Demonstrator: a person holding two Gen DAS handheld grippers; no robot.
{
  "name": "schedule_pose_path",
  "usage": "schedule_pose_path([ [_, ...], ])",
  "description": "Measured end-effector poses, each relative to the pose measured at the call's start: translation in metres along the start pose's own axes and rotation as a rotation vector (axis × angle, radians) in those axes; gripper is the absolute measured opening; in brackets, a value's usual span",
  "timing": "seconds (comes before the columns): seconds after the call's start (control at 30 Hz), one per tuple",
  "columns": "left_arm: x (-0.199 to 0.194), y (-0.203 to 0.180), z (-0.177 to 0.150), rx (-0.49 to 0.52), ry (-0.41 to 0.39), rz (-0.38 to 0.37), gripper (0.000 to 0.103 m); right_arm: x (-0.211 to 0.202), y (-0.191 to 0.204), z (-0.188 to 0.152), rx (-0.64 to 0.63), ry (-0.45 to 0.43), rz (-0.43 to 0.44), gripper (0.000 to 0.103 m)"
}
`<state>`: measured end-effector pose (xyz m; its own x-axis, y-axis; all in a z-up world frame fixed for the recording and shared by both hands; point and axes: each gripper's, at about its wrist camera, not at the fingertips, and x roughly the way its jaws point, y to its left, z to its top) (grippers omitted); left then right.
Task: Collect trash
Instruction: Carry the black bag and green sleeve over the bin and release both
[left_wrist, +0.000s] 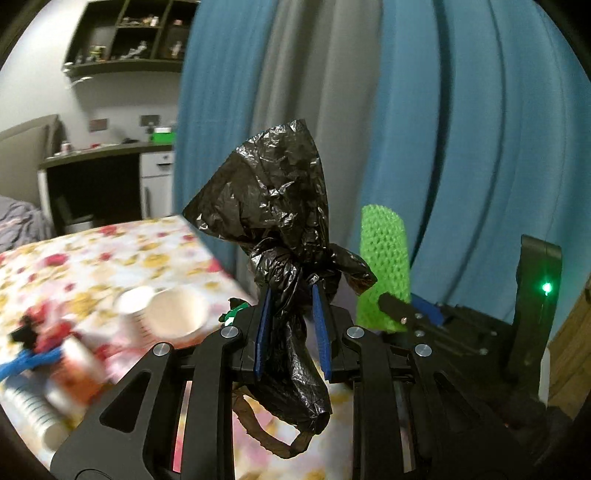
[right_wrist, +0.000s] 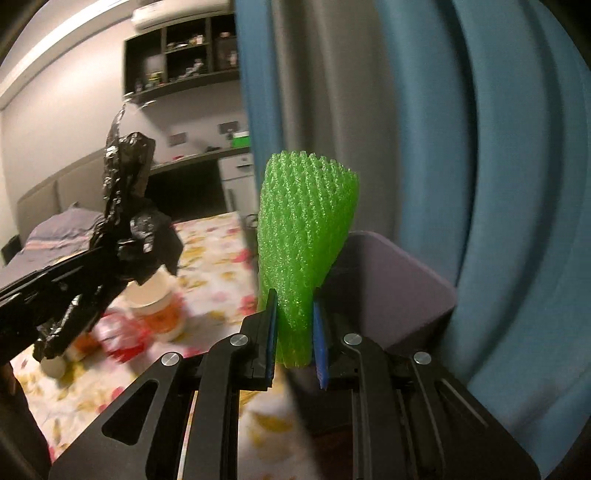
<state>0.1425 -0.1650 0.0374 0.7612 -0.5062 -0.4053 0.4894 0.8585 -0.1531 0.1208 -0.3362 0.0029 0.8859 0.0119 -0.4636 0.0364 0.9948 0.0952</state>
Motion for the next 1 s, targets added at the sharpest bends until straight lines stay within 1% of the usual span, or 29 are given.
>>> schedule_pose_path([
  [0.1,0.034,-0.011,0.005,0.006,0.022,-0.017,0.021,0.014,-0.017,0.001,0.014,0.007,-0.026,0.018],
  [0.17,0.056,-0.013,0.007,0.008,0.038,-0.026,0.021,0.021,-0.019,0.002,0.013,0.013,-0.036,0.018],
  [0.43,0.113,-0.020,0.008,-0.001,0.099,-0.035,0.022,0.046,-0.033,0.001,0.032,0.052,-0.050,0.018],
  [0.63,0.139,-0.024,0.007,-0.018,0.151,-0.062,0.022,0.057,-0.039,0.003,0.046,0.076,-0.056,0.018],
  [0.9,0.158,-0.023,0.003,-0.039,0.186,-0.090,0.022,0.068,-0.042,0.001,0.055,0.104,-0.074,0.020],
  [1.0,0.164,-0.020,0.003,-0.050,0.192,-0.106,0.023,0.076,-0.039,0.005,0.059,0.114,-0.077,0.021],
])
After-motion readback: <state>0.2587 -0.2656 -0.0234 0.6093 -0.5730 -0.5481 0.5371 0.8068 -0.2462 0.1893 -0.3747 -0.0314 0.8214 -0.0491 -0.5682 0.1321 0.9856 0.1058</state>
